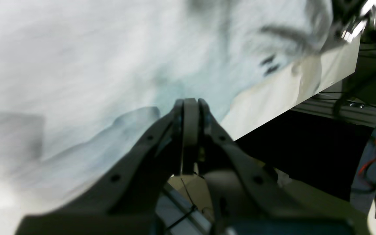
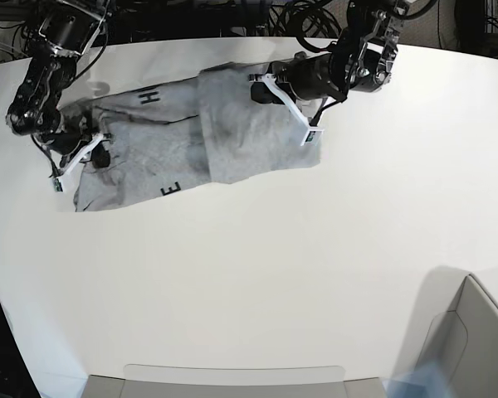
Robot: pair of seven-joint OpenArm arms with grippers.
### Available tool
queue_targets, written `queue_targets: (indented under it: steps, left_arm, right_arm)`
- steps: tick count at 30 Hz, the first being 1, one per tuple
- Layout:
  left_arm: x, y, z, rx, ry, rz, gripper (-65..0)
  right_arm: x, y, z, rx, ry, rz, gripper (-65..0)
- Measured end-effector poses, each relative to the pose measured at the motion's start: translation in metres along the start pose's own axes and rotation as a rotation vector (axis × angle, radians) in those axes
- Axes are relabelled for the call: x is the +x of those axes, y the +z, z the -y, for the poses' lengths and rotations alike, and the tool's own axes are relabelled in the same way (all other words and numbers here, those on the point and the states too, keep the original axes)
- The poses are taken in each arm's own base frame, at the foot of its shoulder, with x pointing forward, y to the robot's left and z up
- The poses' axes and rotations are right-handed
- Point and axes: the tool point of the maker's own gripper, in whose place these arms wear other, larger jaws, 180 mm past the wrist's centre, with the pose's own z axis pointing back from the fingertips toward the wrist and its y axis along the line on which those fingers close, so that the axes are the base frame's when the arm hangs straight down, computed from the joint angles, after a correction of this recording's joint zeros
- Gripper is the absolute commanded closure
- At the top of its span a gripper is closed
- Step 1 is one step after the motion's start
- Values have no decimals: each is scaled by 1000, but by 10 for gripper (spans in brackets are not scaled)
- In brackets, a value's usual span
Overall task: Fold the T-shirt properly
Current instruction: 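Release the right gripper and lift the left gripper off the shirt, then grasp the shirt bundle with the right gripper and flip it over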
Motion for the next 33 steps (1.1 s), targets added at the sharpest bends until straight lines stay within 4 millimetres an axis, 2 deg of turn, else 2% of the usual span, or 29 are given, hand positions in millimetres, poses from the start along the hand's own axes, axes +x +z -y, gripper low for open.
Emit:
queue_targets:
  steps: [4,5,7,9,11,14,17,19,22,28,33]
  left_arm:
    - [1,0,0,1,1,3,0]
    - [0,1,-2,4,8,4,0]
    - [0,6,-14,23,62,21,0]
    - [-1,16,-35,65,130,51,0]
    - [0,30,-59,99,216,88,0]
    - [7,60,-94,131,342,171,0]
    - [11,83,-117,159,408,232,0]
    - [8,87,-123,180,400,221,0]
    - [9,89,-125,185,391,216,0]
    - [8,89,-125,186,391,215,0]
    - [9,89,-125,186,390,215,0]
  right_arm:
    - [12,16,43,-213,27,-22,0]
    - [12,22,48,-257,56,-41,0]
    - [18,33,45,-313,137,-56,0]
    - [29,38,26,-337,248,-41,0]
    - [41,39,-6,-325,335,6,0]
    - [45,42,-48,-340,429,28,0]
    - [57,53,-73,-426,550,37,0]
    - [66,56,-100,-434,627,69,0]
    - [64,52,-139,-404,711,79,0]
    - [58,50,-176,-441,869,49,0]
    - [56,49,-213,-418,871,119,0]
